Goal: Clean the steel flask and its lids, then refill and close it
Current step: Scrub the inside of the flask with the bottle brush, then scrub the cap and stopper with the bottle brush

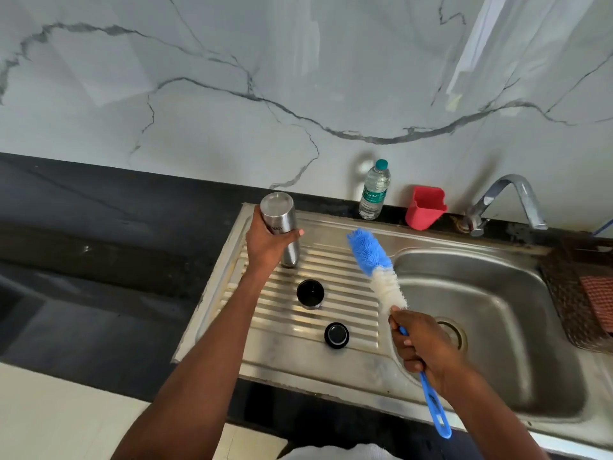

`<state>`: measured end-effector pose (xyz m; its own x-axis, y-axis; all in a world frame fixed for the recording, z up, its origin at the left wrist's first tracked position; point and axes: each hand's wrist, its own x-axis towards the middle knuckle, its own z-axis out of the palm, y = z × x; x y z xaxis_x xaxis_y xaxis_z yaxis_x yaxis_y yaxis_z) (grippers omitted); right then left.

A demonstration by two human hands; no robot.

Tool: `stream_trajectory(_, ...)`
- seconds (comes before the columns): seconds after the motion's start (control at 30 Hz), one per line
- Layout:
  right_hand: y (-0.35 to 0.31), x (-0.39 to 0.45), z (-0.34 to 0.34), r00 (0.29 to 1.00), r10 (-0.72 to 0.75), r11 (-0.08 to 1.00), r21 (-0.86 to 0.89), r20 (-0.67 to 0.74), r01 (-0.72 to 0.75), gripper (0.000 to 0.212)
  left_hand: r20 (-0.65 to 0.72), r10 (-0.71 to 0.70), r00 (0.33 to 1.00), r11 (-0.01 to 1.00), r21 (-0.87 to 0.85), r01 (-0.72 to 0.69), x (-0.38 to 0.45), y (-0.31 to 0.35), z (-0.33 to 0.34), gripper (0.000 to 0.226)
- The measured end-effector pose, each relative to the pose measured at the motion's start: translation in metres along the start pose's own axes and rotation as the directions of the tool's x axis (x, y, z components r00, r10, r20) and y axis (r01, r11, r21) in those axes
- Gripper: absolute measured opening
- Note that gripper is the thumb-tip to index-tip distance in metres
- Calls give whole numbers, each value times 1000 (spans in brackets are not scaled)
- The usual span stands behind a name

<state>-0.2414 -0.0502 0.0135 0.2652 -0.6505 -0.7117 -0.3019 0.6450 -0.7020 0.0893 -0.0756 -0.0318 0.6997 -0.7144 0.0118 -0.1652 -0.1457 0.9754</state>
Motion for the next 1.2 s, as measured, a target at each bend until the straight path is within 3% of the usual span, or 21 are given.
stream_trajectory(0.4, 7, 6, 23, 998, 13, 998, -53, -68, -17, 26, 129, 81, 988, 989, 115, -96, -5, -11, 2, 91)
stream_trajectory(0.67, 4, 14, 27, 992, -18, 999, -53, -127, 12, 21, 98, 42, 994, 996, 76, -50, -10, -15, -3, 98)
stream_trajectory(1.2, 14, 18, -3, 993, -33, 997, -79, -115, 24, 21, 116, 111, 987, 965, 224, -135, -22, -24, -8, 99)
